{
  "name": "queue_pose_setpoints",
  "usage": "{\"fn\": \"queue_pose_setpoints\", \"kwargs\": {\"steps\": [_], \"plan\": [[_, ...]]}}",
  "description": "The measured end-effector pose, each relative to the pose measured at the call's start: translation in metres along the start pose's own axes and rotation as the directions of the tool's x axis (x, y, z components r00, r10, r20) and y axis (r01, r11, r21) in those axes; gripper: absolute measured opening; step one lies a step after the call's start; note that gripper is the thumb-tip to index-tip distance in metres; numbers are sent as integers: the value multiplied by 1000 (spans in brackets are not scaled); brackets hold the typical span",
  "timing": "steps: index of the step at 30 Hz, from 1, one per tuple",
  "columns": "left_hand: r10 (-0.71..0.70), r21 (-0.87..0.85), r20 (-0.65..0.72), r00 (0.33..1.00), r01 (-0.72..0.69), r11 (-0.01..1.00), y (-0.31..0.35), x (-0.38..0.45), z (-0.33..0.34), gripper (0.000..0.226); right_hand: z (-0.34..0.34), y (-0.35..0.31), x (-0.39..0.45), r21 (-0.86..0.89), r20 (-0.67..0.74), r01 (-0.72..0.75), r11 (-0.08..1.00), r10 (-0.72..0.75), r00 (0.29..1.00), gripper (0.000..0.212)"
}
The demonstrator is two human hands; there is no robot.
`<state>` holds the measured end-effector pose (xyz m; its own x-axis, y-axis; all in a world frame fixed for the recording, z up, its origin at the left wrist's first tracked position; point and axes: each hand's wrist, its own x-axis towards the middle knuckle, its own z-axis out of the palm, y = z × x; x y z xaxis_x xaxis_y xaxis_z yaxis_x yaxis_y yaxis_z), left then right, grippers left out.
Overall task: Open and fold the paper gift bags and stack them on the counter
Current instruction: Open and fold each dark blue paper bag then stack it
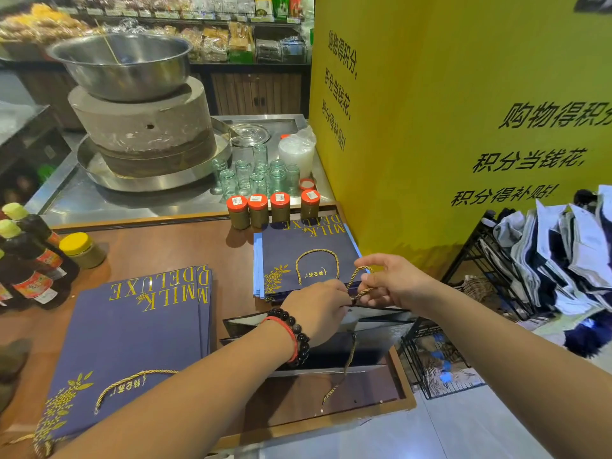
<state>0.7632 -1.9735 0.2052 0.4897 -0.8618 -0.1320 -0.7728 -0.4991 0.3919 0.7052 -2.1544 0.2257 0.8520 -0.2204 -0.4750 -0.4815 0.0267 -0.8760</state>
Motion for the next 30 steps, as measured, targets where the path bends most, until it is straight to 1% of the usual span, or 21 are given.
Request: {"fn": "queue_pose_setpoints", "kwargs": {"steps": [3, 6, 11, 13, 16, 18, 20, 22, 24, 28, 30], "plan": [[31, -3, -1, 1000, -31, 1000, 1, -1, -1, 26, -1, 2, 1, 2, 46, 5, 1000, -5, 999, 25], [26, 8, 9, 1000, -26, 1000, 3, -2, -3, 25, -2, 3, 2, 7, 81, 9, 1000, -10, 997, 25], [30, 26, 22, 999, -31, 999, 5, -4, -4, 24, 2, 2, 3, 115, 103, 4, 993, -16, 995, 22], [15, 26, 30, 999, -16, 1000, 5, -4, -5, 25, 4, 3, 5, 122, 95, 27, 992, -39, 995, 21], [-18, 40, 51, 999, 16, 999, 6, -3, -5, 25, 3, 5, 6, 24, 100, 85, 996, -87, 991, 20], [-36, 45, 47, 998, 34, 998, 6, -1, -4, 24, 2, 6, 4, -97, 141, 118, 988, -103, 985, 26], [-43, 47, 32, 999, 41, 998, 4, 0, -3, 23, 4, 6, 3, -225, 172, 123, 967, -85, 981, 30], [-35, 41, 21, 999, 34, 999, 3, 1, -1, 22, 6, 7, 4, -318, 151, 120, 941, -74, 986, 21], [-37, 30, 19, 999, 37, 999, 2, 1, -2, 23, 7, 8, 5, -353, 112, 126, 927, -92, 989, 14], [-60, -25, -25, 998, 59, 998, 0, 1, -2, 24, 3, 9, 6, -372, 47, 142, 917, -135, 990, 10], [-84, -53, -56, 995, 81, 995, 0, 2, -2, 24, -3, 10, 7, -393, 29, 140, 909, -140, 990, 12]]}}
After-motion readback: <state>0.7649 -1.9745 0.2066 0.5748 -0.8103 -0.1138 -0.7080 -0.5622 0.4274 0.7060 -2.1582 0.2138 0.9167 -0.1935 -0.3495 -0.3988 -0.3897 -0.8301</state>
